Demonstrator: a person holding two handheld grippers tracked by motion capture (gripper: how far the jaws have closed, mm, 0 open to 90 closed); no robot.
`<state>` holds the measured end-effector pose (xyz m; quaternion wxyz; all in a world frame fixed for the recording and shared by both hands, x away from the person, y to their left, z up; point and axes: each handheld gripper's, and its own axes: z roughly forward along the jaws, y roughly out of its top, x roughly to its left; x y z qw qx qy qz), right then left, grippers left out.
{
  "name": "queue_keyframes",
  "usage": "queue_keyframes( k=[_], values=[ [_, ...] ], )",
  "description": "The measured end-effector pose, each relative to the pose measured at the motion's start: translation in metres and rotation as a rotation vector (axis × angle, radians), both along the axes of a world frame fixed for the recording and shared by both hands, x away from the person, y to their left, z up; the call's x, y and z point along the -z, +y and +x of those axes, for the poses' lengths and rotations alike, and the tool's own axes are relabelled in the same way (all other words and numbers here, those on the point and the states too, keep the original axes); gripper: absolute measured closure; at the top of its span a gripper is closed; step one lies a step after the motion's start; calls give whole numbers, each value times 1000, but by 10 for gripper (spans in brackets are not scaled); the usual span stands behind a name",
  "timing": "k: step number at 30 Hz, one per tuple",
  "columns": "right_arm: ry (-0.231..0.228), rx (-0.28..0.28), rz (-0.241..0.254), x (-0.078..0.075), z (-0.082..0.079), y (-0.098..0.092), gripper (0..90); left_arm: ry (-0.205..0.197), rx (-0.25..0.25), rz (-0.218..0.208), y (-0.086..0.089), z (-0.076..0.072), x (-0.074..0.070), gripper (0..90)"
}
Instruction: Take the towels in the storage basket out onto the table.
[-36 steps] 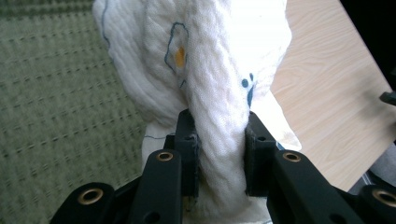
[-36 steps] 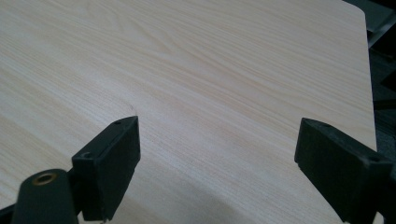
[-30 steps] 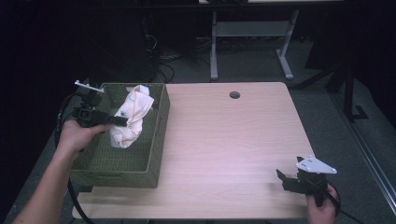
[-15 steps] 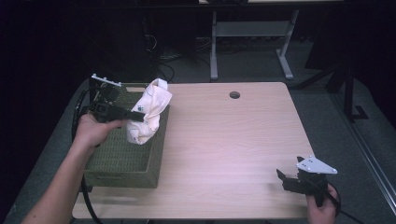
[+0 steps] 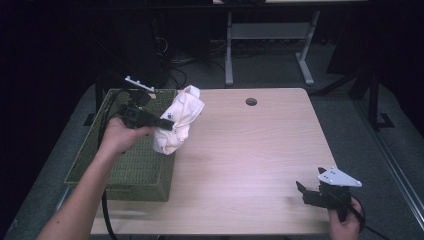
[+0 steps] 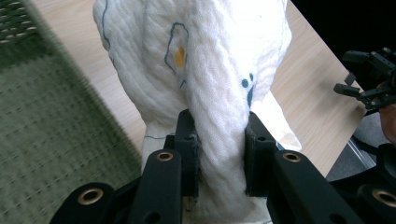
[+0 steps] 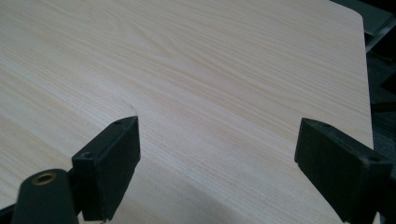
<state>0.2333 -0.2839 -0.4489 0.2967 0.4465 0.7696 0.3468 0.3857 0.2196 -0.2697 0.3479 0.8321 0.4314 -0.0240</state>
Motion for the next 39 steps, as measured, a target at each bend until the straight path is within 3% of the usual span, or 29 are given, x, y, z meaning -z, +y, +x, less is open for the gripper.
queue_keyframes(
  k=[28, 39],
  values=[
    [-3, -6, 5, -1, 0, -1, 138, 32, 105, 28, -72, 13, 20, 717],
    [2, -14, 7, 1, 1, 1, 139, 43, 145, 32, -112, 20, 33, 716]
  ],
)
